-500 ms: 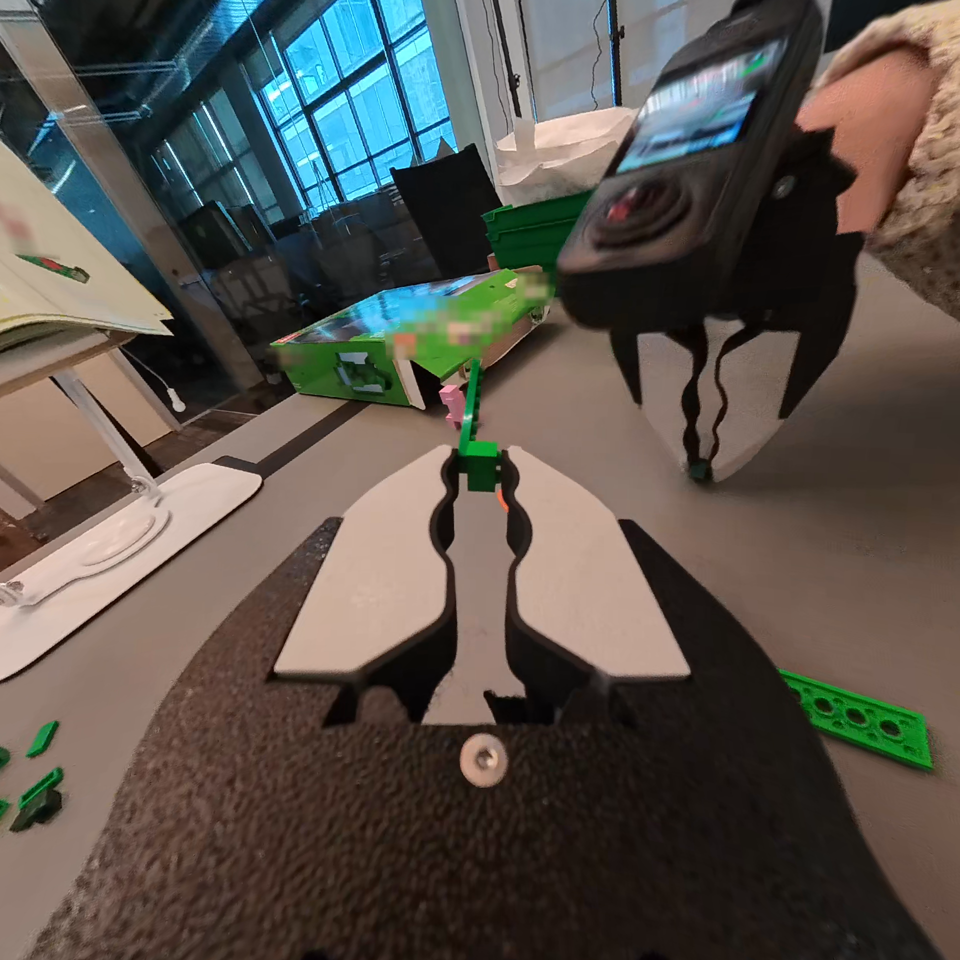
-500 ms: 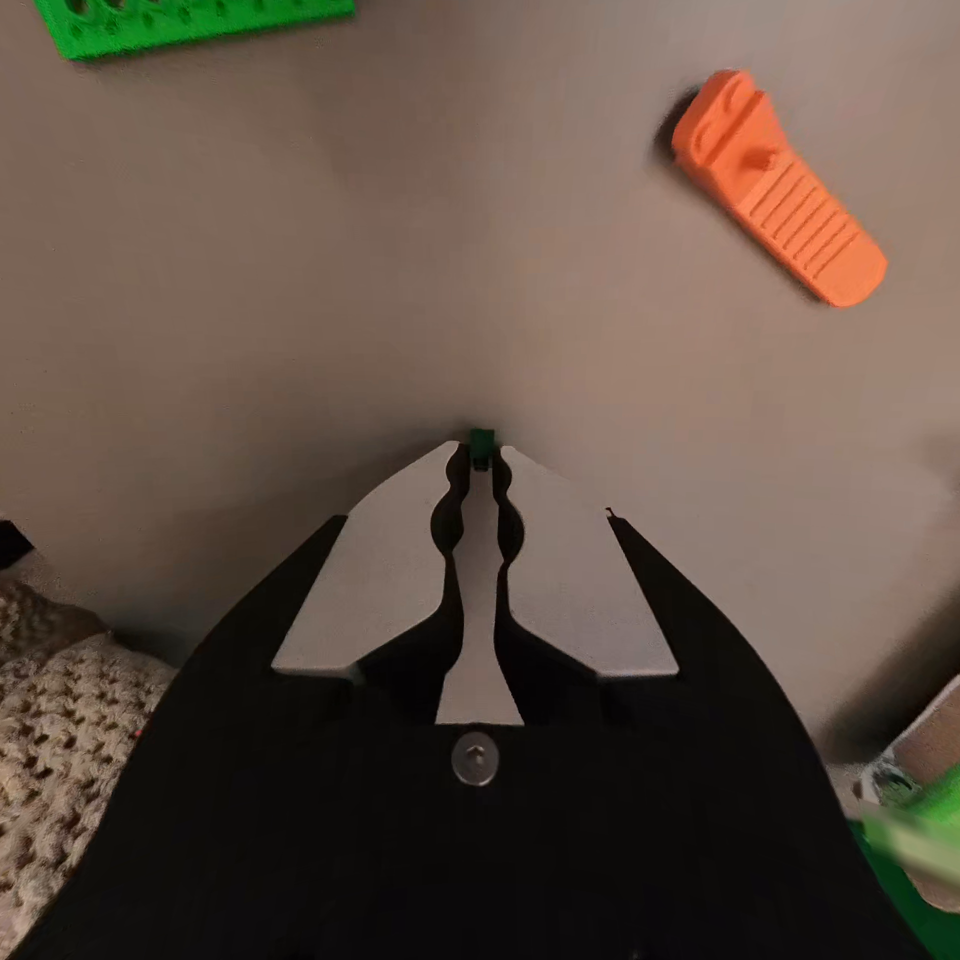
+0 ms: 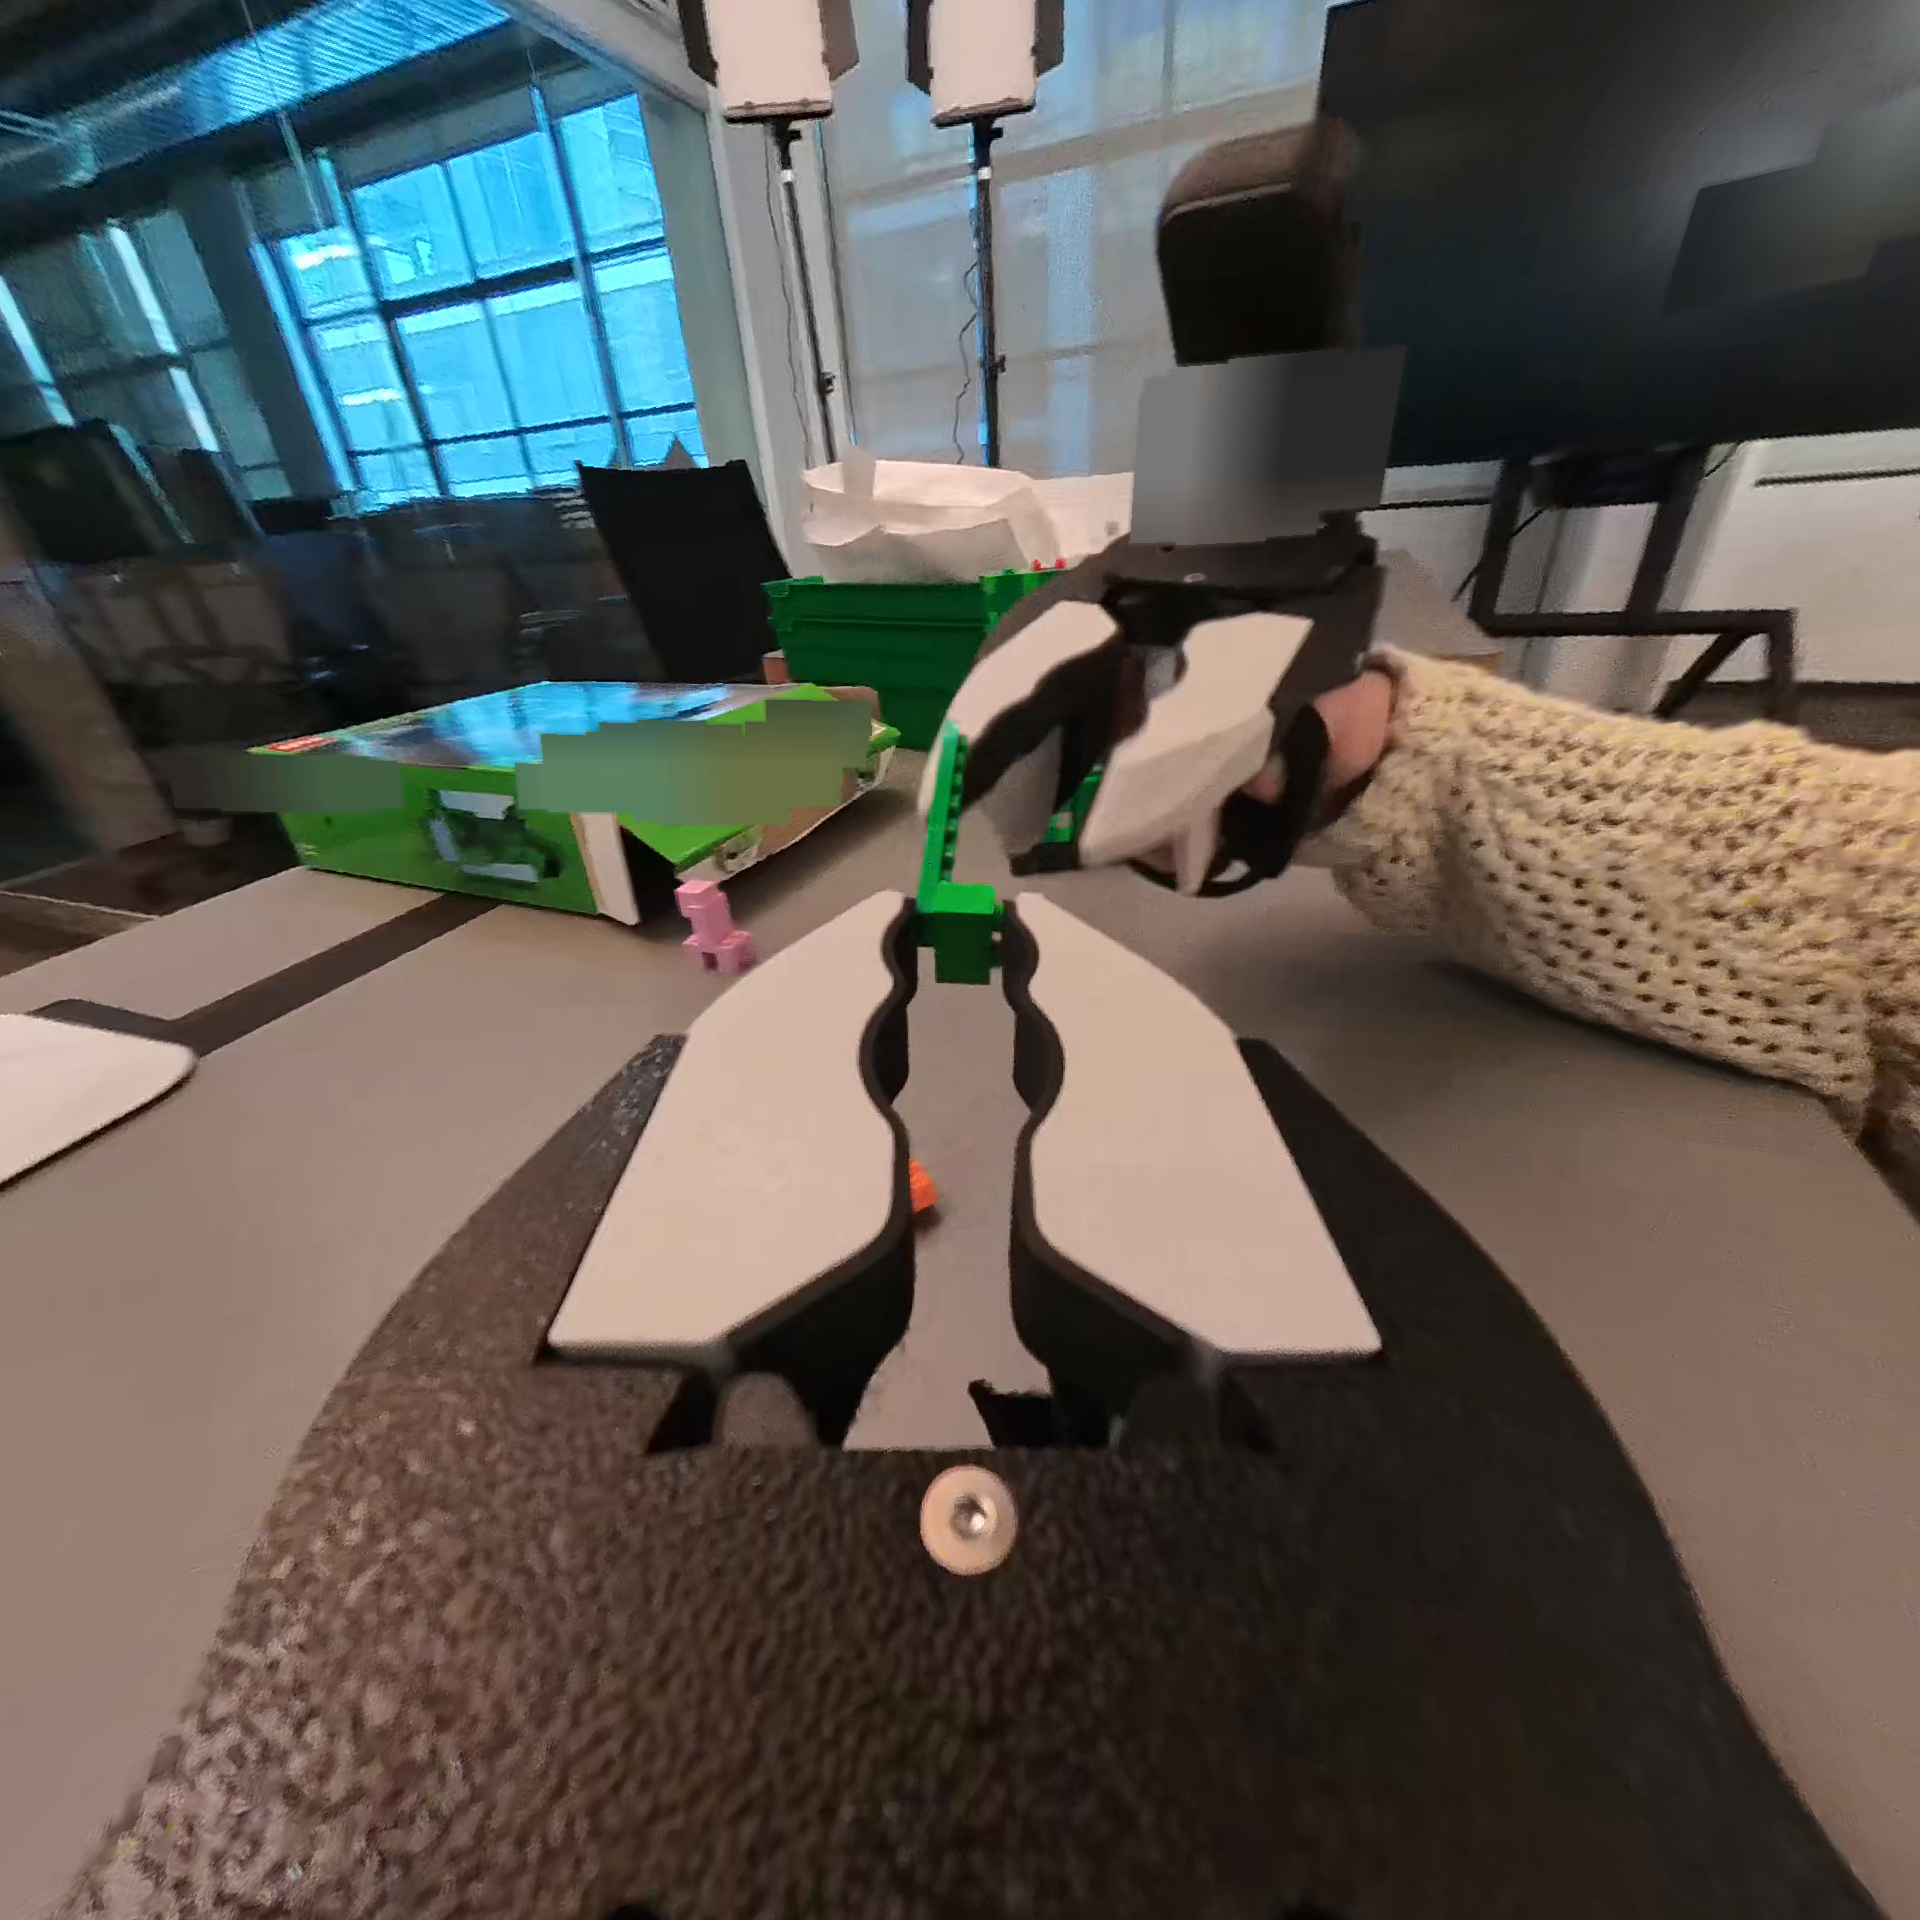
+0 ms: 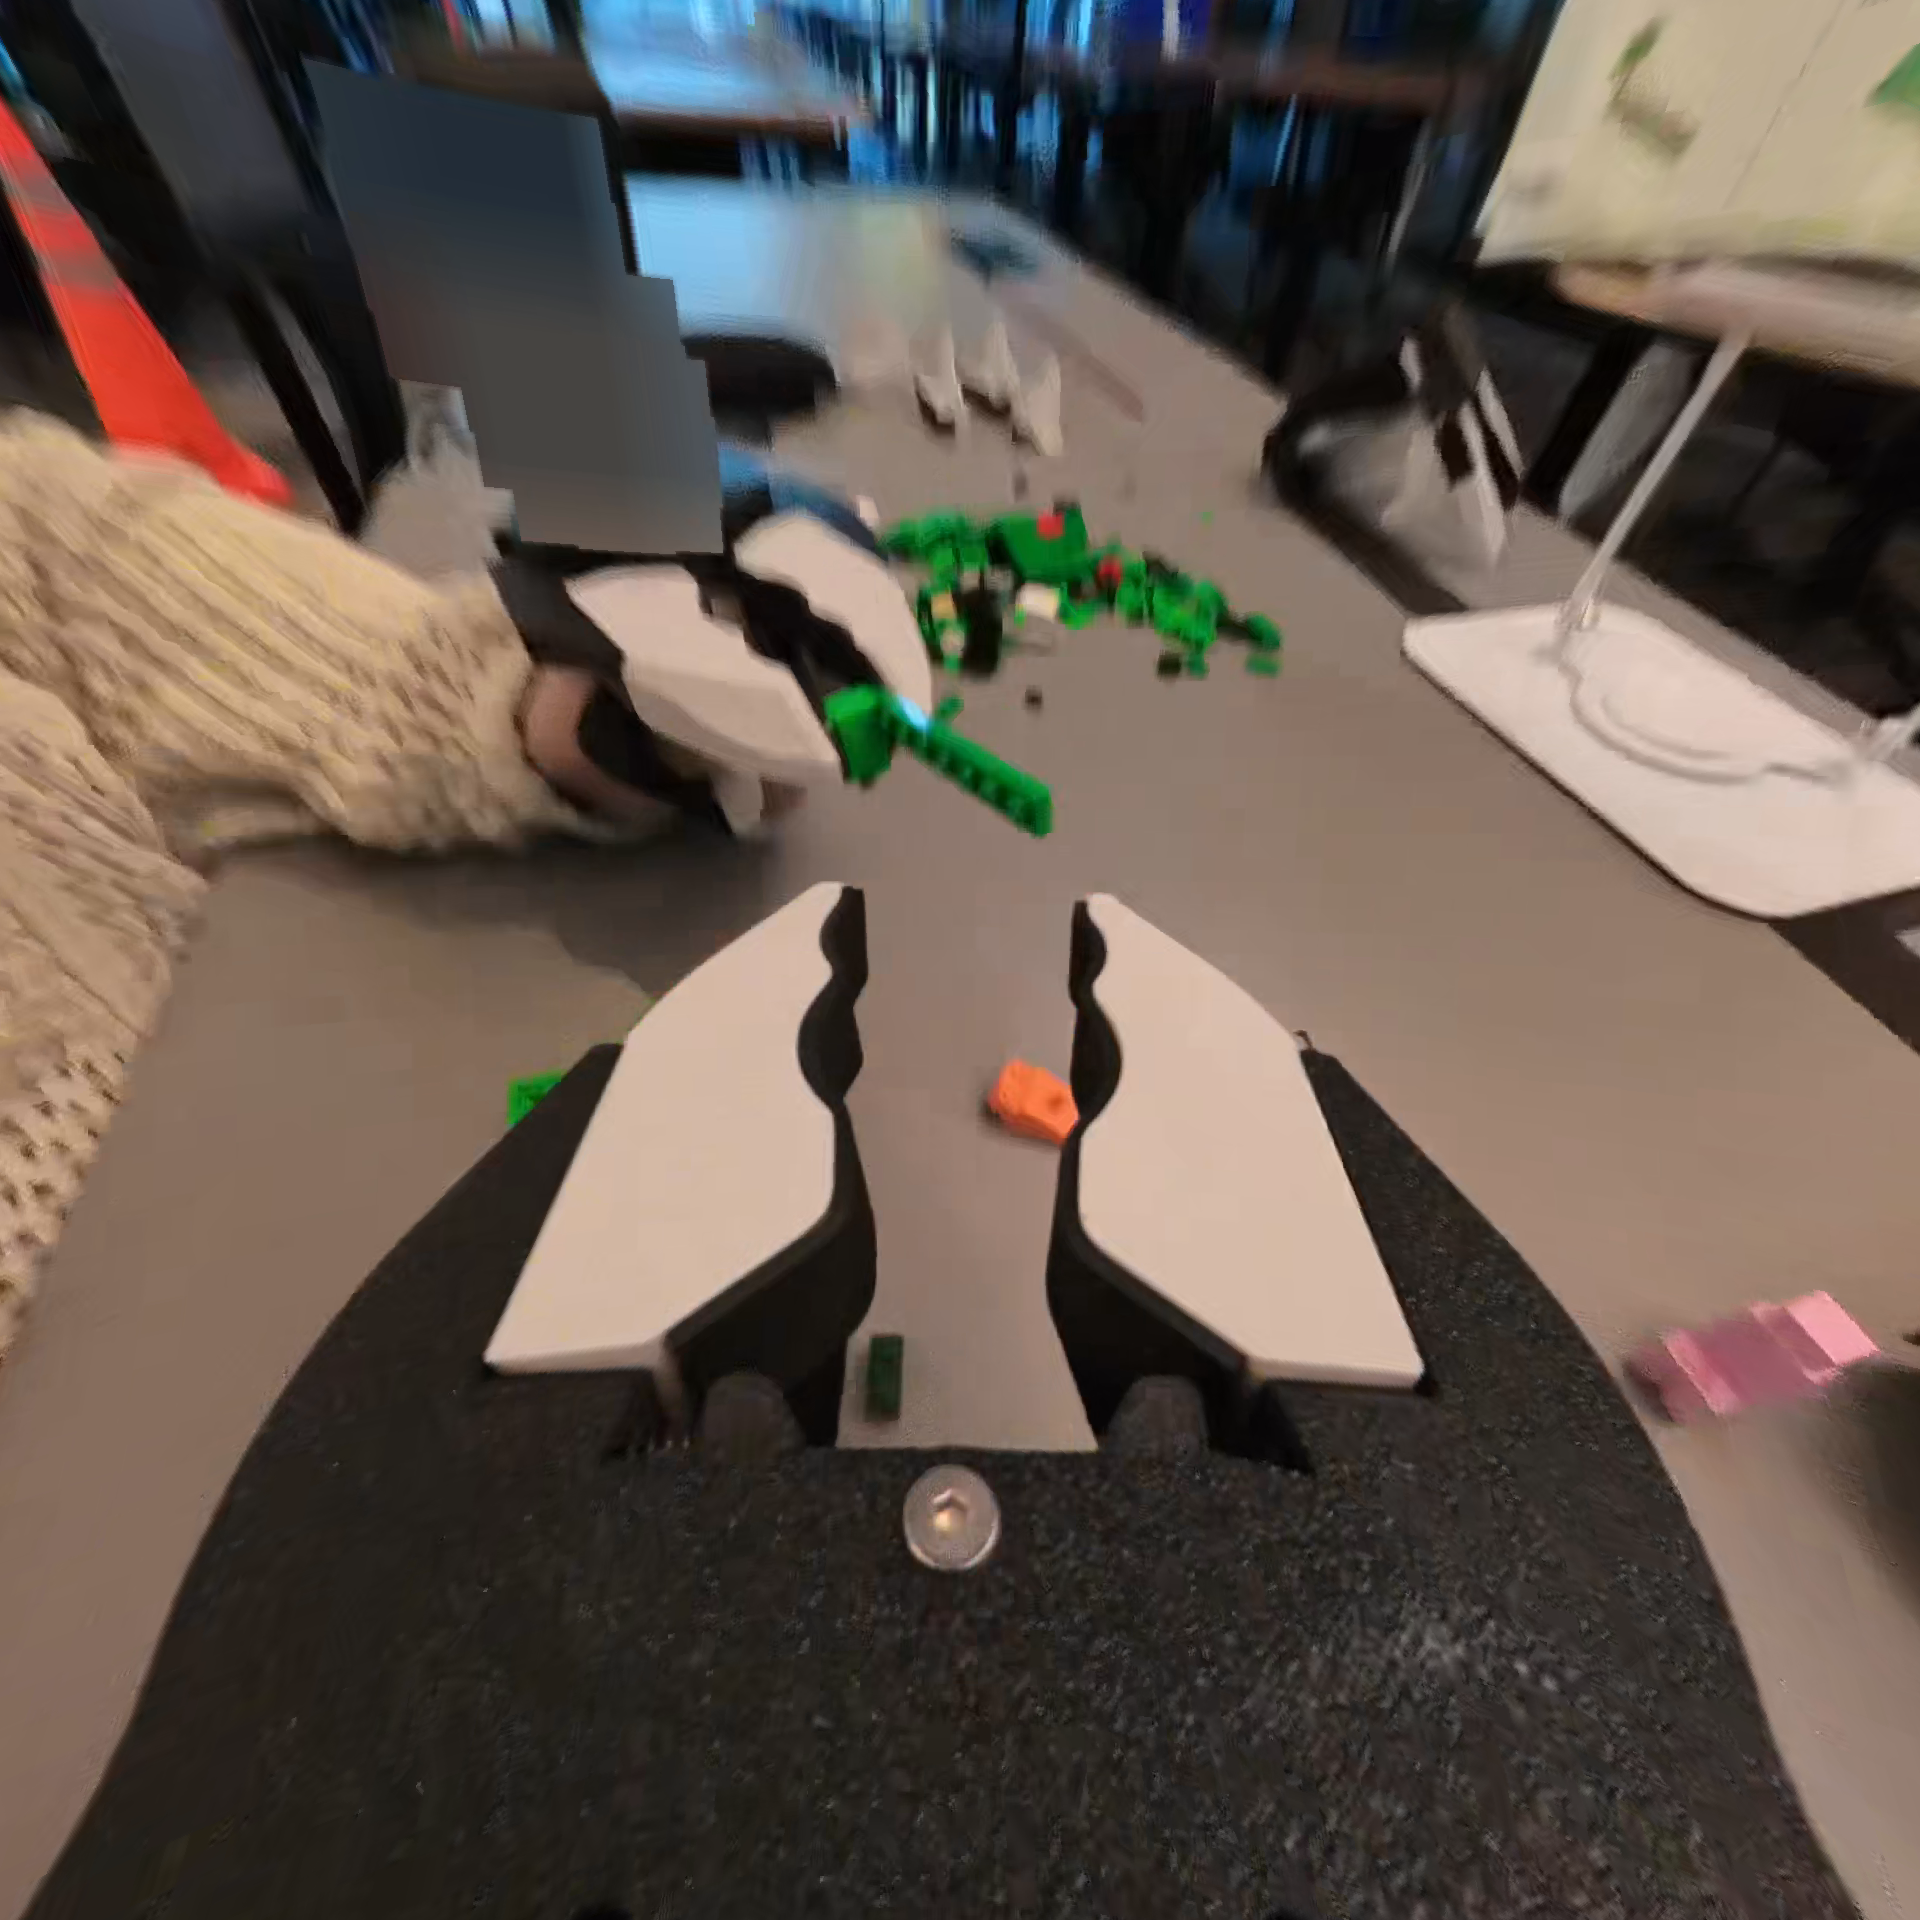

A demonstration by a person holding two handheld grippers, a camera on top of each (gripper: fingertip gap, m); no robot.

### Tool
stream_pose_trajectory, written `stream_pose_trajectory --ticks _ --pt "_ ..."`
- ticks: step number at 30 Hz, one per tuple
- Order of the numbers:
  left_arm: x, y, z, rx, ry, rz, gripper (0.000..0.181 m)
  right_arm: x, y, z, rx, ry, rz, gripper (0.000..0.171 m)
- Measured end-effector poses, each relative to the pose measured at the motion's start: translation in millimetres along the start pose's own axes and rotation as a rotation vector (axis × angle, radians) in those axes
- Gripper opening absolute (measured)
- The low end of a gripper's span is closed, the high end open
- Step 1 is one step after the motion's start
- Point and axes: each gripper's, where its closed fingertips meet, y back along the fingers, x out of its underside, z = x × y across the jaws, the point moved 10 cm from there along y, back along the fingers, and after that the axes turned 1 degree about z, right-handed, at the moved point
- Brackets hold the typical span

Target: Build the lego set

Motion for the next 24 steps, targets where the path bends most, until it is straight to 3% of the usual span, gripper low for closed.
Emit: stream_pose_trajectory --ticks 5,11,15,16,18,24 --pt "1.1 -3.6 -2.3 0.178 0.123 -0.030 0.015 -2.8 7.1 2.3 -0.060 -0.015 -0.110 0.023" --pt "2.9 -5.7 -5.1 0.213 0.112 0.001 0.015 -1.0 7.5 6.5 -0.120 -0.022 -0.145 0.007" --pt "4.5 -6.9 -4.7 0.223 0.127 0.017 0.015 -0.2 9.9 8.7 -0.131 0.004 -0.133 0.006" --pt "3.9 -7.1 -3.6 0.211 0.124 0.029 0.027 -0.2 10.2 9.6 -0.122 0.015 -0.126 0.005" --pt "-0.7 -6.7 -2.4 0.167 0.064 0.096 0.046 0.5 9.8 10.8 -0.092 0.054 -0.066 0.005" --pt "-13.3 -9.7 -24.9 0.111 -0.243 0.264 0.032 -4.2 -4.2 29.8 -0.091 0.237 0.129 0.005"
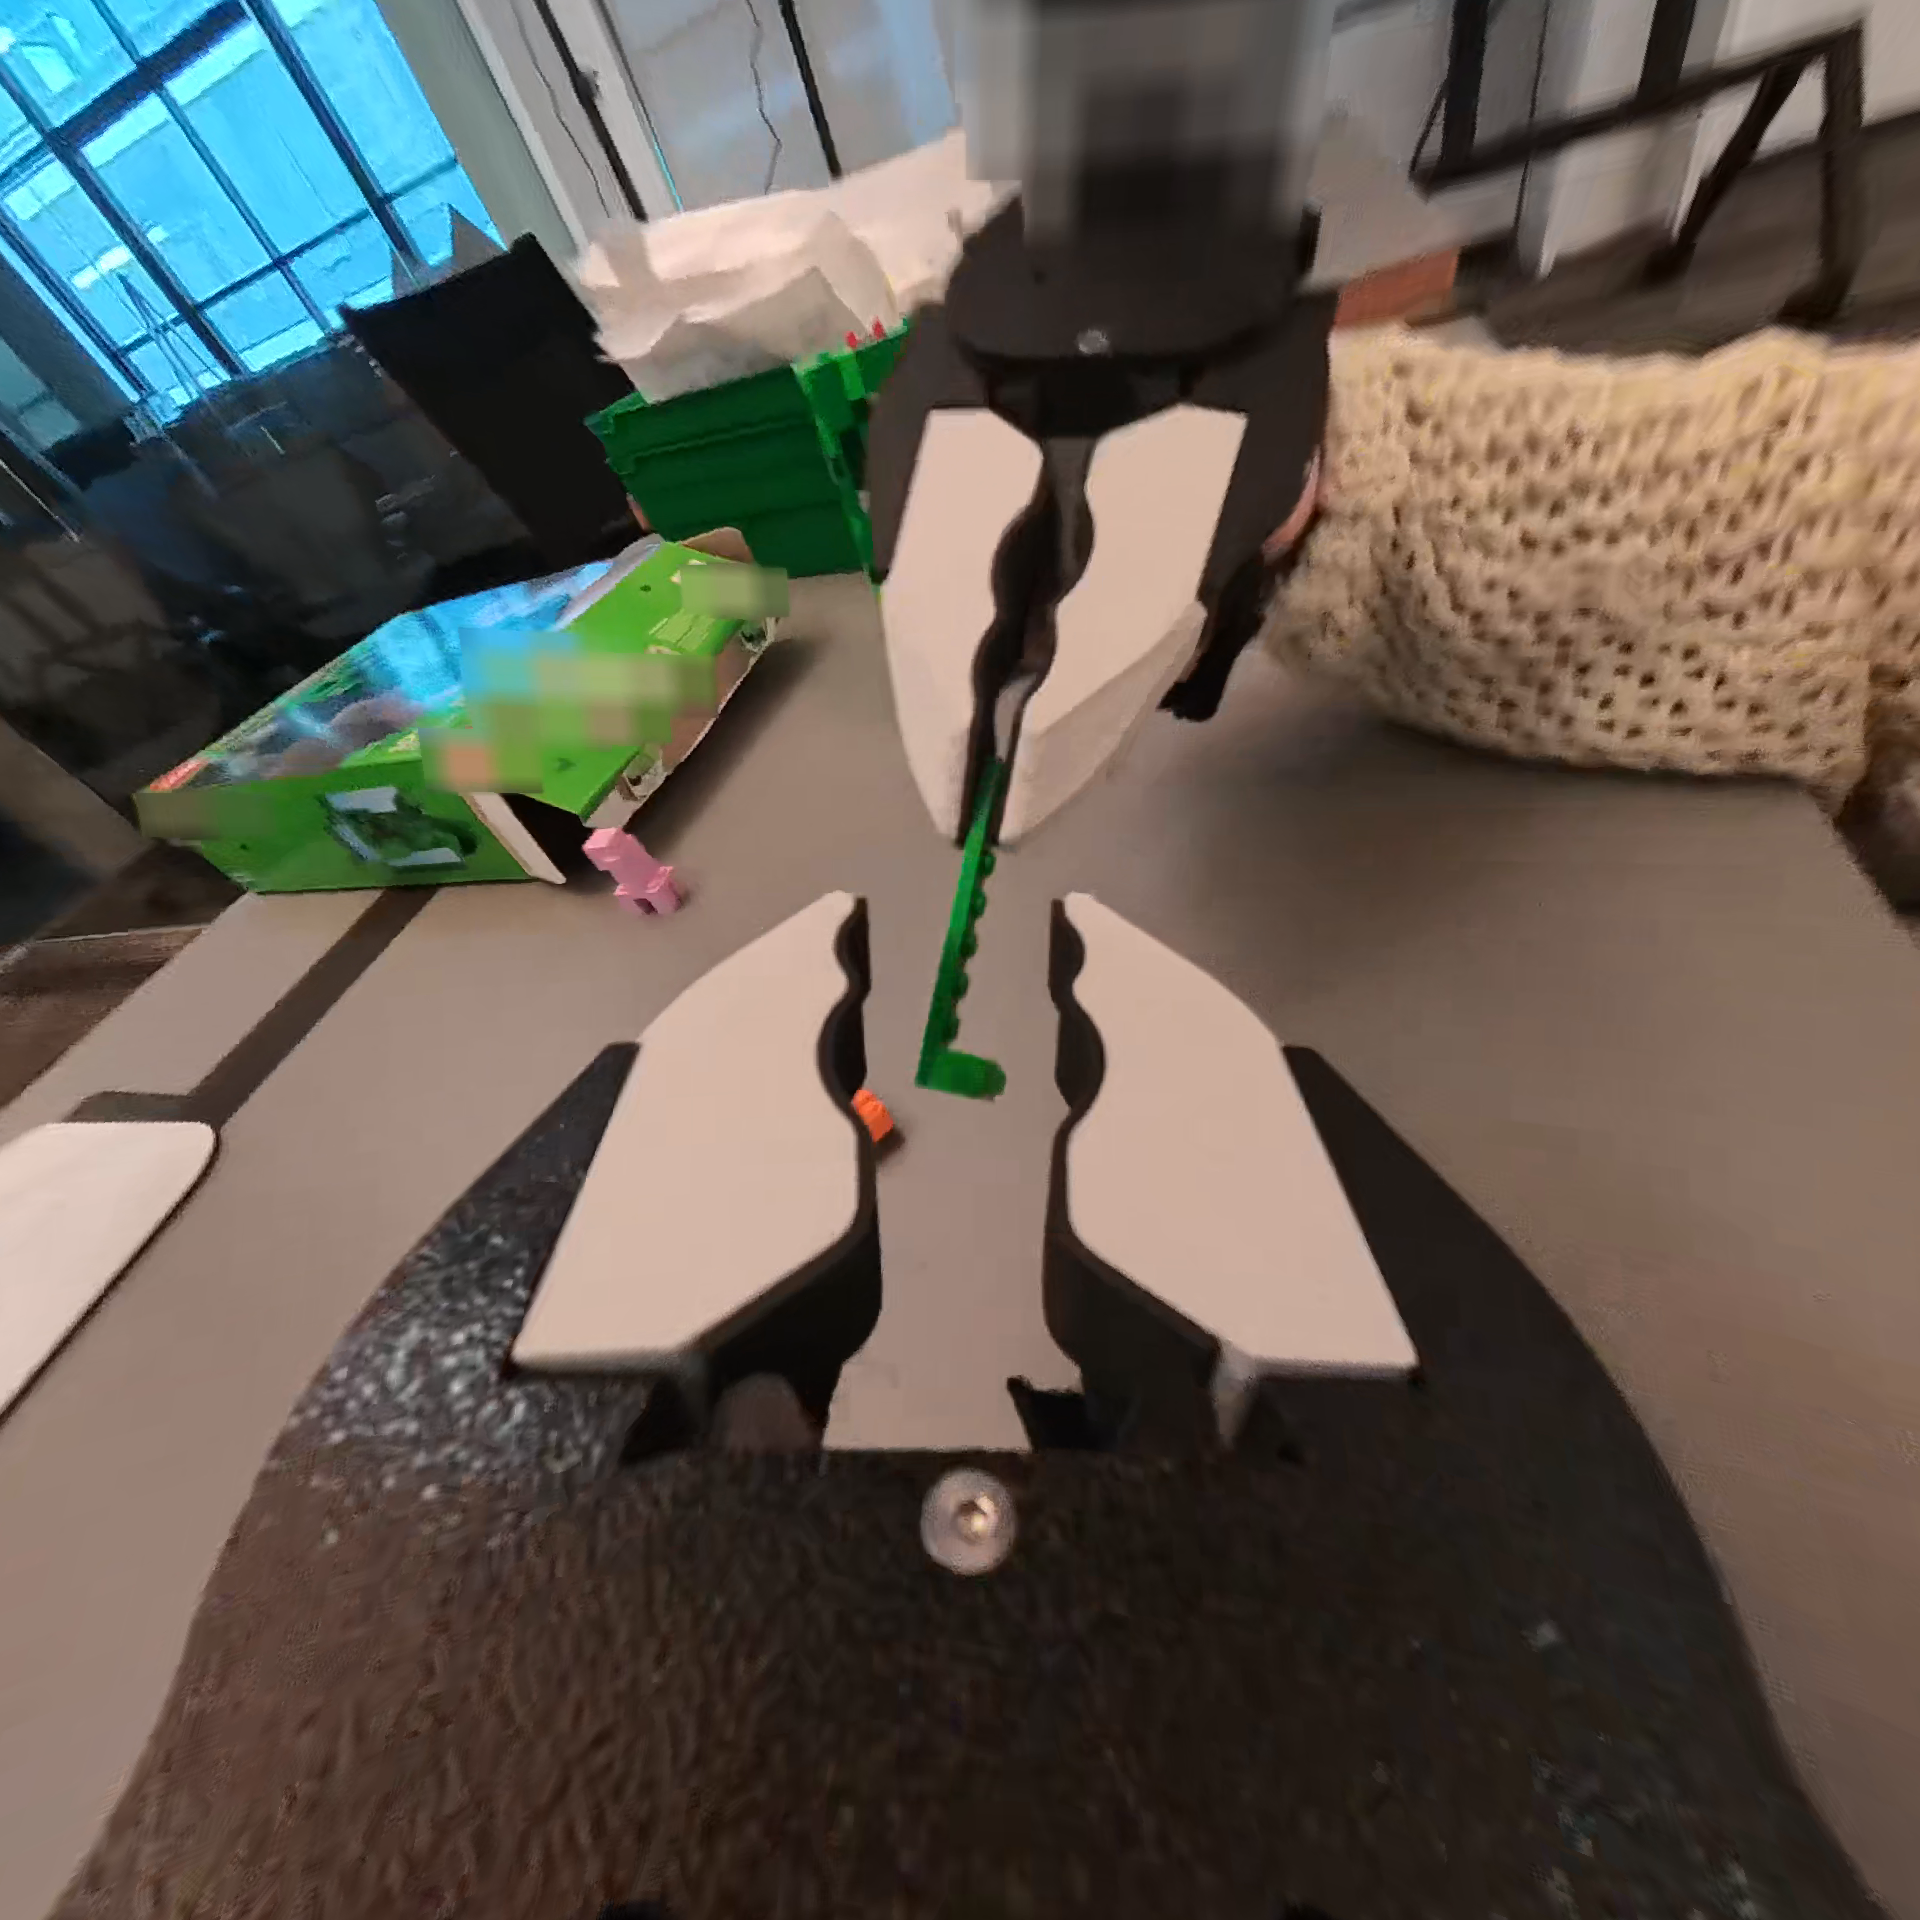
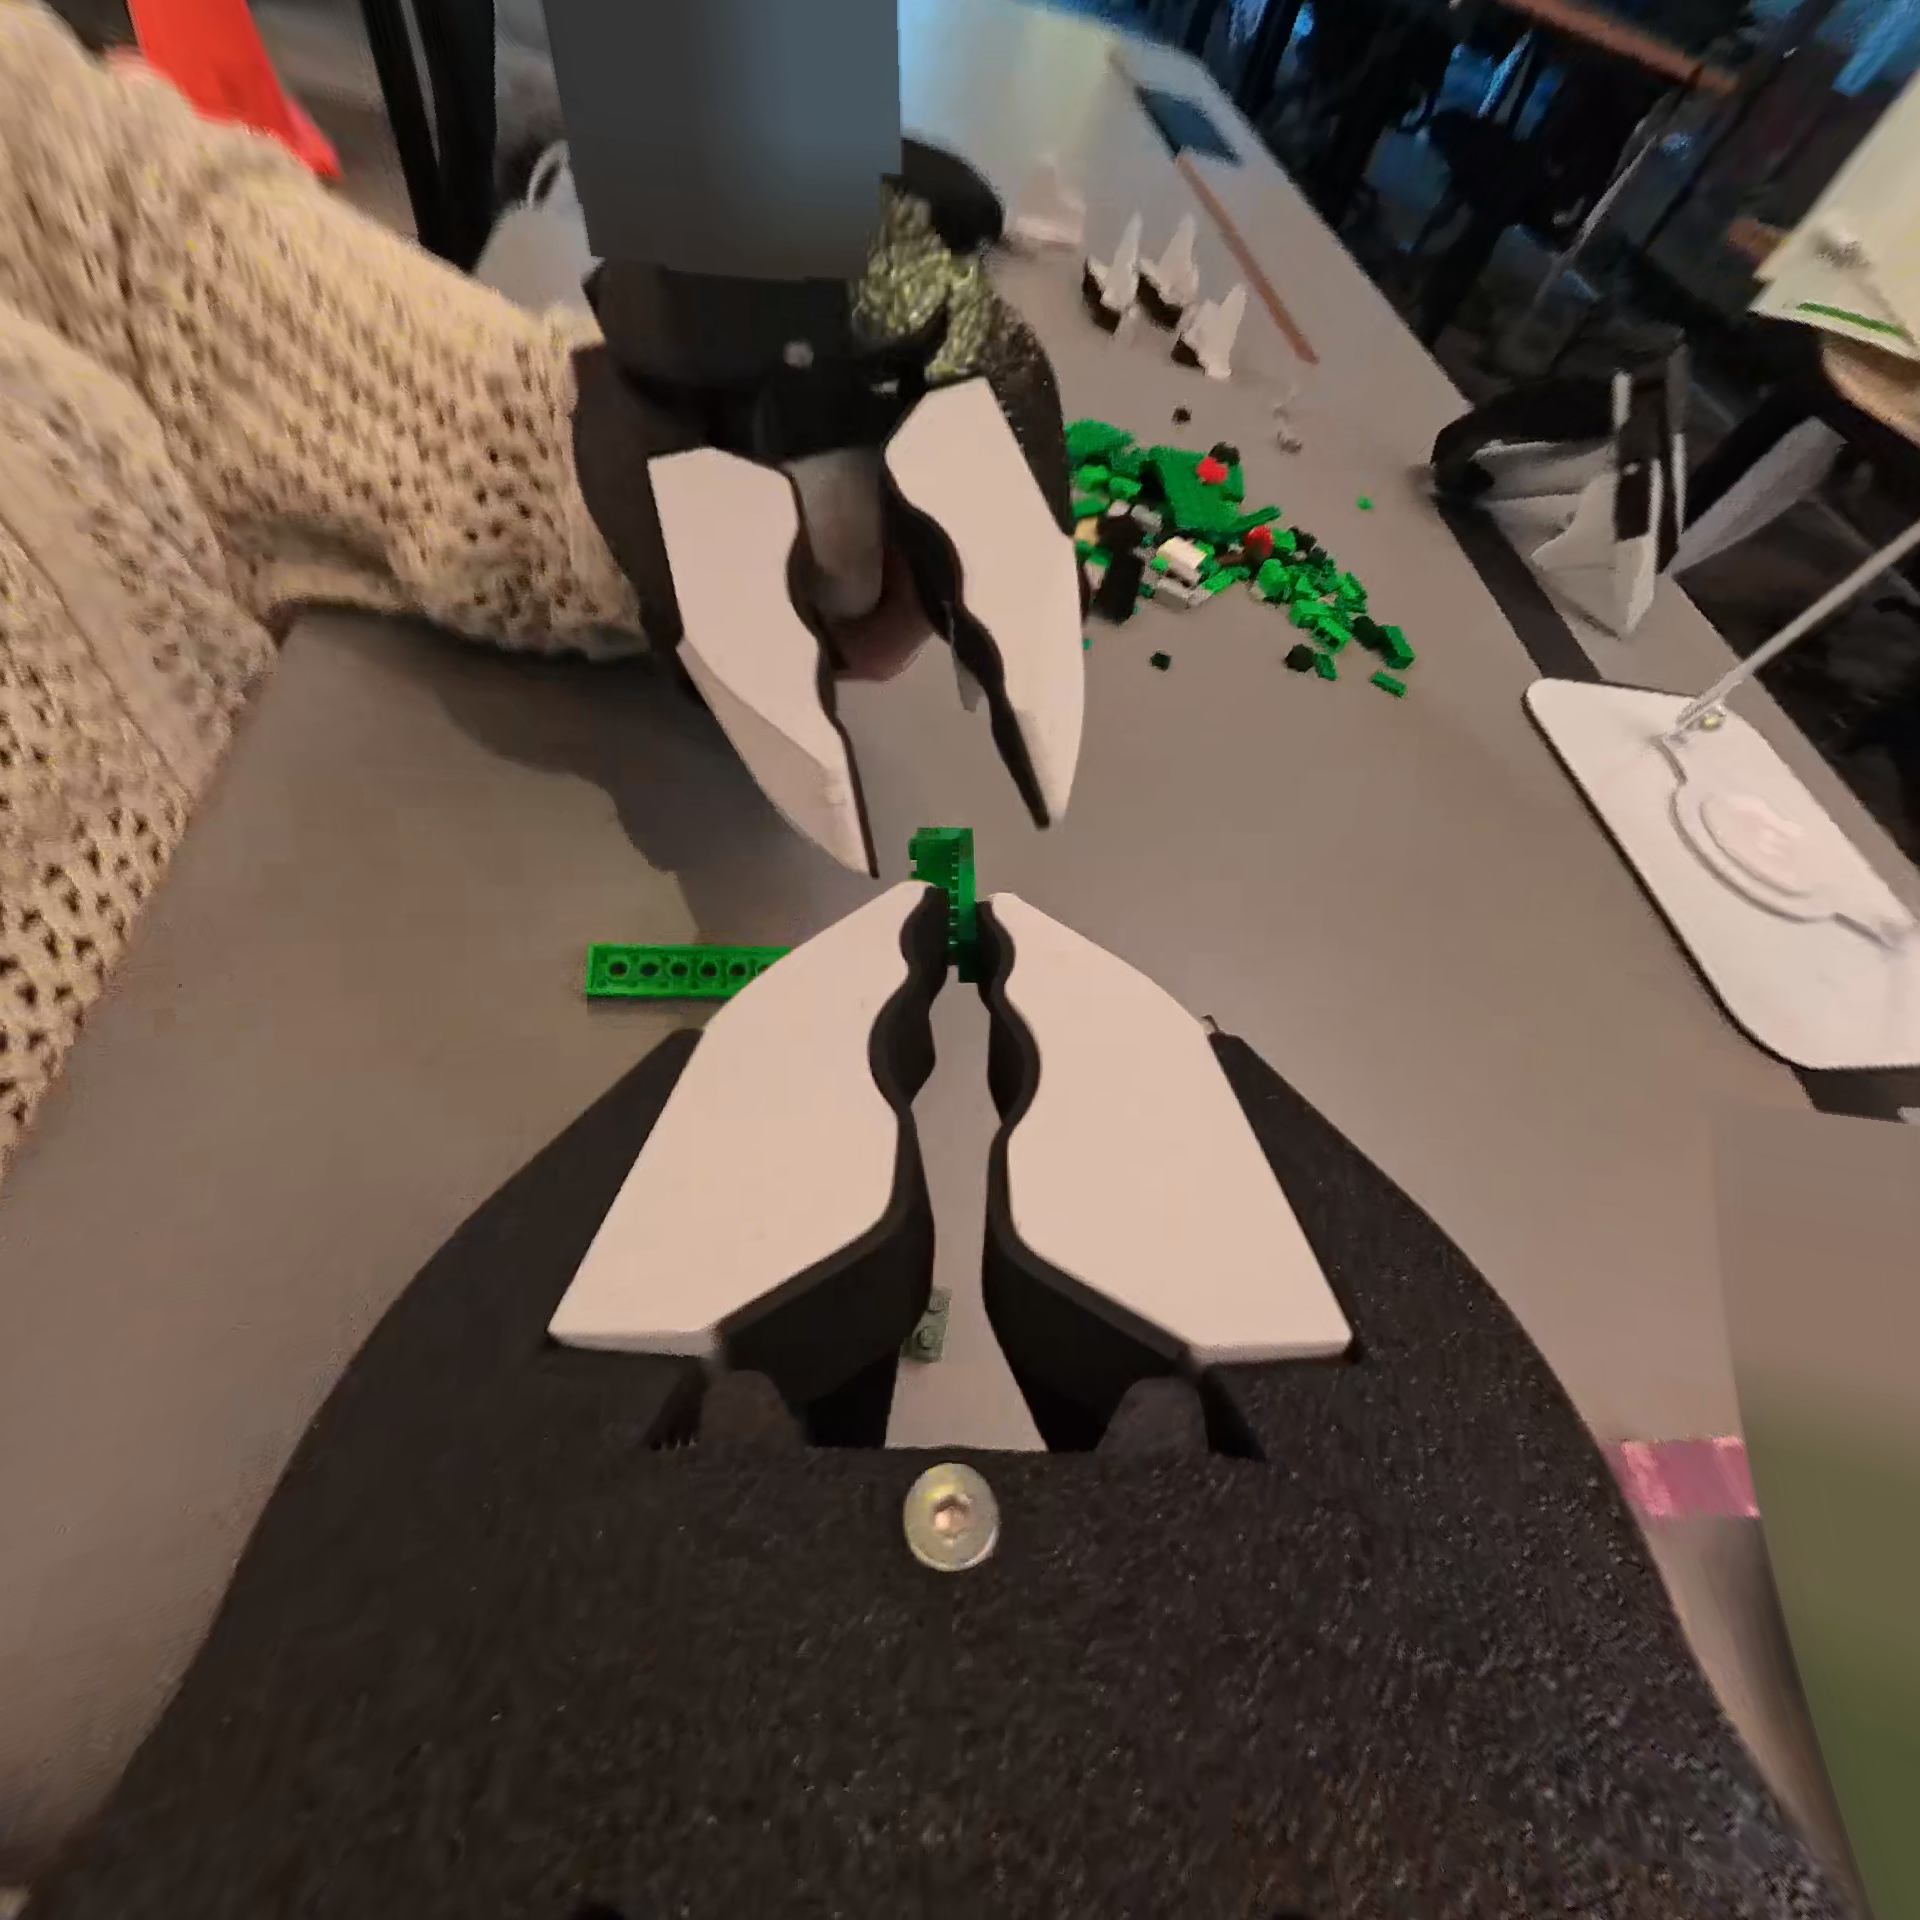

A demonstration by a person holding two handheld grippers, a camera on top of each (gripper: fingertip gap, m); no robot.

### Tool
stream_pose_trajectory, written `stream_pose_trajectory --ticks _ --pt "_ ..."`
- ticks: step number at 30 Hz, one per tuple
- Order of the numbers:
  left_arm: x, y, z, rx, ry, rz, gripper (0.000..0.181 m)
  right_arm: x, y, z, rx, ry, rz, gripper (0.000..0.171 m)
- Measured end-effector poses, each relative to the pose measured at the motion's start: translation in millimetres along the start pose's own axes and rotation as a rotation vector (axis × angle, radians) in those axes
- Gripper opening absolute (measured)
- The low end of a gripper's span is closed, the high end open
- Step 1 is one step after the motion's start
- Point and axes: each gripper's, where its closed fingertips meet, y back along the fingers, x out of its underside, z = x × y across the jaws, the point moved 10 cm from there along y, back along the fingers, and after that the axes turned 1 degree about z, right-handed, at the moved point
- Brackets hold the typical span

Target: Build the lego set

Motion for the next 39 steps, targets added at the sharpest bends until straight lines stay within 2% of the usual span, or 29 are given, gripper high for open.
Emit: stream_pose_trajectory --ticks 5,11,13,18,25,32,35,39 --pt "0.9 -10.6 -16.7 0.038 -0.135 0.161 0.015 -8.6 -9.5 12.7 -0.037 0.112 0.078 0.005" --pt "-0.2 -11.3 -20.7 0.066 -0.140 0.164 0.015 -8.0 -11.1 16.2 -0.056 0.142 0.118 0.005" --pt "0.2 -11.6 -20.5 0.054 -0.138 0.171 0.005 -7.9 -11.7 16.9 -0.069 0.133 0.113 0.005" --pt "1.2 -12.0 -18.2 0.038 -0.106 0.193 0.004 -4.1 -6.2 14.2 -0.023 0.119 0.102 0.010" --pt "3.8 -13.4 -19.3 0.057 -0.117 0.212 0.004 0.3 -2.4 14.6 -0.063 0.105 0.101 0.005" --pt "1.7 -11.9 -18.2 0.066 -0.078 0.178 0.005 -1.6 -0.9 13.2 -0.080 0.082 0.029 0.005" --pt "0.2 -11.7 -14.9 0.029 -0.027 0.185 0.004 -0.2 1.7 9.4 -0.019 0.041 0.035 0.005" --pt "0.5 -9.6 -8.9 -0.040 0.069 0.213 0.004 23.2 2.1 4.9 0.031 -0.081 0.413 0.008"
